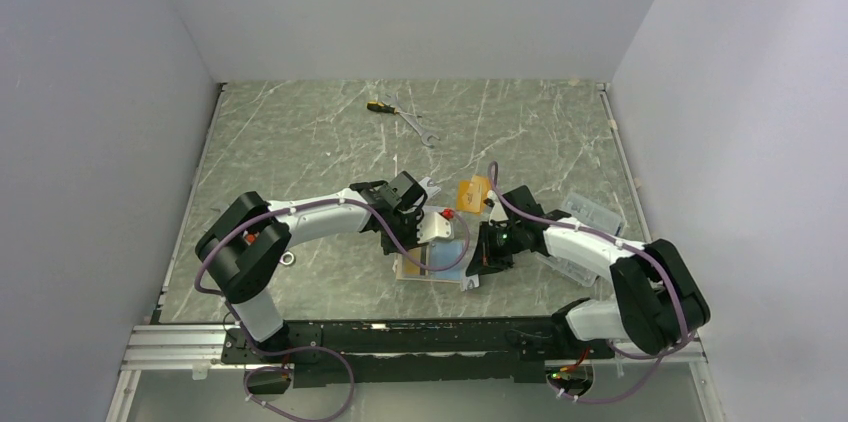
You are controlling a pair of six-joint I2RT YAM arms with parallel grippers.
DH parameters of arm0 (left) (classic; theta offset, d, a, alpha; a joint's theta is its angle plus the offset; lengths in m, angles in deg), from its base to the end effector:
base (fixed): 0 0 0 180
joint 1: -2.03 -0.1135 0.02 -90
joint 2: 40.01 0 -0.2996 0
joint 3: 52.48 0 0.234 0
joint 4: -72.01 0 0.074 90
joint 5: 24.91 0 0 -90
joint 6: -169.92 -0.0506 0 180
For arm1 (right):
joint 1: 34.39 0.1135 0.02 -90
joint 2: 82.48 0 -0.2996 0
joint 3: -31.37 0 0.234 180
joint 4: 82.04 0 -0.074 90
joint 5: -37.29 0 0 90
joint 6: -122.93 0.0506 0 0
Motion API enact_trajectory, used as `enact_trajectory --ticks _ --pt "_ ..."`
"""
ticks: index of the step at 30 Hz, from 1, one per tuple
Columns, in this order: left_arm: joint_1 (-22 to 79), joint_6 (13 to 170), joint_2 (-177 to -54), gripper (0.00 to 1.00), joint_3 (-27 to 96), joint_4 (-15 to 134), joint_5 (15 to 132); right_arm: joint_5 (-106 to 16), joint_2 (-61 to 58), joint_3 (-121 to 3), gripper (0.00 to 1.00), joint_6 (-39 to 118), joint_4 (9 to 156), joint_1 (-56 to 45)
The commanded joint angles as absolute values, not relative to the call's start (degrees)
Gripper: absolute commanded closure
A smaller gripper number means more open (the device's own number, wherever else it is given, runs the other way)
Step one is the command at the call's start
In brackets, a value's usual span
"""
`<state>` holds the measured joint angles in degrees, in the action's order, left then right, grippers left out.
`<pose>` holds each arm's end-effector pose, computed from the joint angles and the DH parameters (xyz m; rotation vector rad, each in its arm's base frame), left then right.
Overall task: Put the credit cards into the card holder
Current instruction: Insert the credit card into the card holder.
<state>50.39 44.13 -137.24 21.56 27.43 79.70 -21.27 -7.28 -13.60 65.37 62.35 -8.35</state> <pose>0.2026 -0.2471 0.2047 1.8981 1.9989 -0.4104 0.1624 0.1087 0.1784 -0.0124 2.8781 1.0059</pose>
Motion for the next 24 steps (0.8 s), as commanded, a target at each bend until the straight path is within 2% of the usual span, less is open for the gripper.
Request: enact_trajectory --ticks 1,24 --pt "51.1 42.8 -136.6 0.79 21.8 28.4 79.4 -21.3 -5.5 -14.1 1.00 64.8 63.9 -8.7" --pt "51.0 40.9 -135.7 0.83 21.3 27.4 80.2 -14.8 1.6 -16.5 1.00 65.5 71.4 -8.6"
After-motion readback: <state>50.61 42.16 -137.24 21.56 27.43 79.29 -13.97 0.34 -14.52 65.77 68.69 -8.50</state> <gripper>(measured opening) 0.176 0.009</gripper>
